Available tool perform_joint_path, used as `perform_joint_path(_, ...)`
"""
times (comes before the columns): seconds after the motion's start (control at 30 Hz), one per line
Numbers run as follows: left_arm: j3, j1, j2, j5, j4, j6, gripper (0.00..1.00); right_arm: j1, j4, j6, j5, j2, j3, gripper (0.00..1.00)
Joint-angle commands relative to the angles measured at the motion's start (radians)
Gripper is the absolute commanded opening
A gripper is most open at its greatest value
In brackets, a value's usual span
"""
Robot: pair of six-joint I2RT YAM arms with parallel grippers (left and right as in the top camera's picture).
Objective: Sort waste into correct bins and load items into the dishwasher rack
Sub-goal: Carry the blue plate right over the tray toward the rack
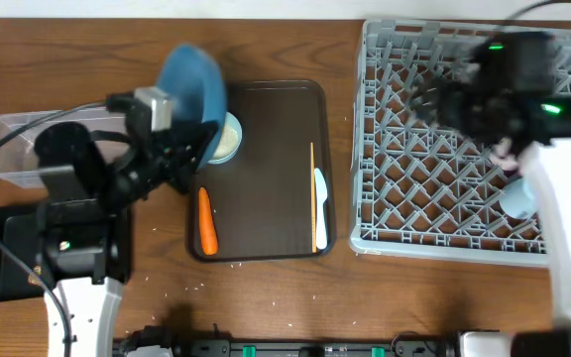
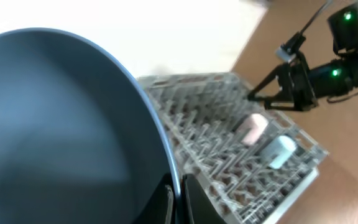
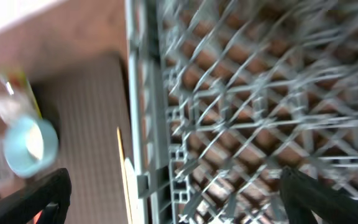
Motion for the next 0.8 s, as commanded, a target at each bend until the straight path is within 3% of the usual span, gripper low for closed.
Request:
perform_joint_path(0.0,0.023,-0.056,0.029,-0.003,0.055,-0.094,0.06,-0.056,0.006,0.027,-0.089,-0.09,0.033,0.99)
perform_joint_path(0.37,0.023,-0.221,0.159,0.013,0.109,-0.039,0.06,-0.064,0.028,-0.04,-0.131,-0.111,0.033,0.99)
perform_joint_path(0.47,0.023,-0.249,0.166,0.027,0.094,0.024,0.06,-0.061,0.038,-0.101,-0.185,-0.111,0.033,0.99)
perform_joint_path(0.57,0.023,-0.262,0.166,0.023,0.106,0.047,0.06,-0.04,0.047,-0.256,-0.309,-0.111,0.033,0.99)
perform_joint_path(0.67,0.023,-0.262,0.166,0.024,0.171,-0.005,0.06,-0.018,0.04,-0.28,-0.274,-0.111,0.033,0.99)
perform_joint_path(0.77,0.023,-0.262,0.166,0.026,0.279,-0.147,0.06,-0.016,0.039,-0.249,-0.205,-0.111,0.033,0.99)
